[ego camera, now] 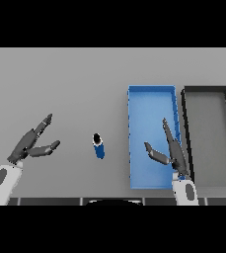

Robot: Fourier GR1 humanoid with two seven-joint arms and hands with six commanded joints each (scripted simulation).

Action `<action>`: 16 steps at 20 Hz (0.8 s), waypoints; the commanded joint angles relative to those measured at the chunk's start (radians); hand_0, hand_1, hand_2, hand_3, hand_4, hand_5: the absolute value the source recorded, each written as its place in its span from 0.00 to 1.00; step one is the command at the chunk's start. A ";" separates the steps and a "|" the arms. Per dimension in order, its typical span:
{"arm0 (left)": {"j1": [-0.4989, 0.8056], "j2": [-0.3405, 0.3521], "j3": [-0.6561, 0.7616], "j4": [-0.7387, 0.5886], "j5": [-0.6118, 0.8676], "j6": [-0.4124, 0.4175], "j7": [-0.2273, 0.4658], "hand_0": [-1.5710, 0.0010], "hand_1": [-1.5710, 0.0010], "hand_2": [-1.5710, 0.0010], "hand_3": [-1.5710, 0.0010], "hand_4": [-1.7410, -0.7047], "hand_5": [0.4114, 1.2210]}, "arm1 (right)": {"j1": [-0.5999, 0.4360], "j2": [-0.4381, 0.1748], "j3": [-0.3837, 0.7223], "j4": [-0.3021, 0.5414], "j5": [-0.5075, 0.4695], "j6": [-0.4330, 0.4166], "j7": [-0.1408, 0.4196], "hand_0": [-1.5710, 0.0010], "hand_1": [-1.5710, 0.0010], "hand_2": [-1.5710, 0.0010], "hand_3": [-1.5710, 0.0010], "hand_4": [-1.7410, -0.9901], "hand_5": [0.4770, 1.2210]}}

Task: Pick up the blue pipe and place it into the blue bin.

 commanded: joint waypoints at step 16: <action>-0.030 -0.215 -0.248 -0.012 -0.170 -0.031 0.061 1.00 1.00 1.00 1.00 0.52 0.07 | 0.025 0.008 0.014 -0.040 0.003 0.002 0.005 1.00 1.00 1.00 1.00 0.68 0.20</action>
